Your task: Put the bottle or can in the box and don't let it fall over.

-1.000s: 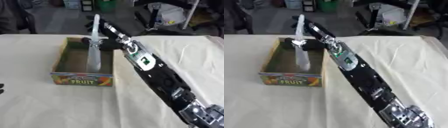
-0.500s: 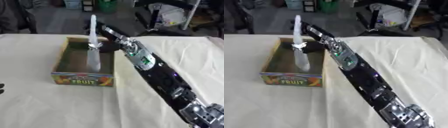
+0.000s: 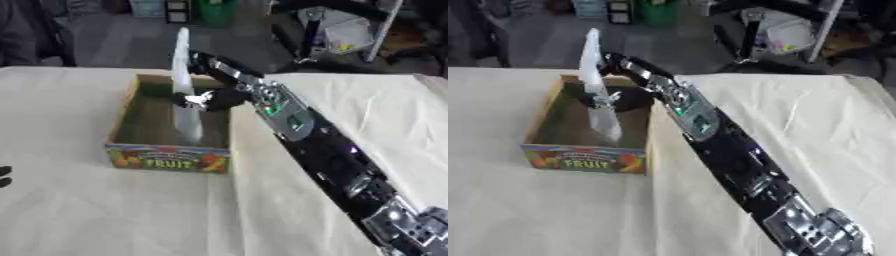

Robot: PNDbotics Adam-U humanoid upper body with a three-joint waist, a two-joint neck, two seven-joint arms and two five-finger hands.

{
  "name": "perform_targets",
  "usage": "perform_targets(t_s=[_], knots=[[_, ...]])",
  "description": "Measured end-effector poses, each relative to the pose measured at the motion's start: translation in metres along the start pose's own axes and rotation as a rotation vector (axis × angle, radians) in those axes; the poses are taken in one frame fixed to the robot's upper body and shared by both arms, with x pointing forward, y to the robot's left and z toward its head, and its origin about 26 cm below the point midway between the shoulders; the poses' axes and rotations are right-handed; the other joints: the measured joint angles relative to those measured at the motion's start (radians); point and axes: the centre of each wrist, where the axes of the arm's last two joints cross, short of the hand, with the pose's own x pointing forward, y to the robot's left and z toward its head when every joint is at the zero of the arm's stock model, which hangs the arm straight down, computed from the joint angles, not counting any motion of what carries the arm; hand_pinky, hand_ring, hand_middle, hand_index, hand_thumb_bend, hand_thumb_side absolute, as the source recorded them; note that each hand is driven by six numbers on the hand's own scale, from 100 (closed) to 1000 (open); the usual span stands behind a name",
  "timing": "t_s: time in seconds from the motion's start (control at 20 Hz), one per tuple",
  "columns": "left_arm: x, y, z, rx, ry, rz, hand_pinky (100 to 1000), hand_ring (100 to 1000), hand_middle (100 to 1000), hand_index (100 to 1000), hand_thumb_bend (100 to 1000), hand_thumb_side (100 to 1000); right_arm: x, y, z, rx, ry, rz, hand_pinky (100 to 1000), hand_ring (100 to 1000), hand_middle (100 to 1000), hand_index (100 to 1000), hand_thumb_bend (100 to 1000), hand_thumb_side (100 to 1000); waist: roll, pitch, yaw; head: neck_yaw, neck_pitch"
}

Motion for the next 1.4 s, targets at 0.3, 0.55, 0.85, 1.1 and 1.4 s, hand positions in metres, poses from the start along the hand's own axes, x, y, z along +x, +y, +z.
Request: perform_targets(t_s=[0.3,0.55,0.85,1.1,1.4], knots=[[-0.001,0.000,0.000,0.003,0.001,0.000,759,733,795,885,410,804,-0.020,-0.005,0.013,-0.040,0.081,-0.002,973,876,875,1000,469,455,0.000,-0.001,-0.007,0.006,-0.004],[-0.001,0.000,0.001,0.006,0.003,-0.001,758,732,794,885,413,803,-0.034,-0.008,0.021,-0.069,0.138,-0.003,972,874,872,1000,468,457,0.001,-0.001,-0.009,0.008,-0.007],[-0.003,0.002,0.003,0.017,0.014,-0.004,758,731,794,884,414,802,-0.055,-0.011,0.044,-0.115,0.215,-0.008,967,870,866,1000,465,449,-0.001,-0.007,-0.031,0.024,-0.007],[-0.005,0.007,0.006,0.040,0.022,-0.013,757,731,794,883,415,801,-0.068,-0.022,0.091,-0.197,0.242,-0.013,958,864,852,1000,452,408,-0.012,-0.016,-0.076,0.061,-0.006],[-0.005,0.015,0.007,0.070,0.028,-0.038,756,731,794,882,414,799,-0.051,-0.039,0.163,-0.348,0.185,-0.042,929,851,841,1000,421,303,-0.016,-0.025,-0.135,0.104,0.003]])
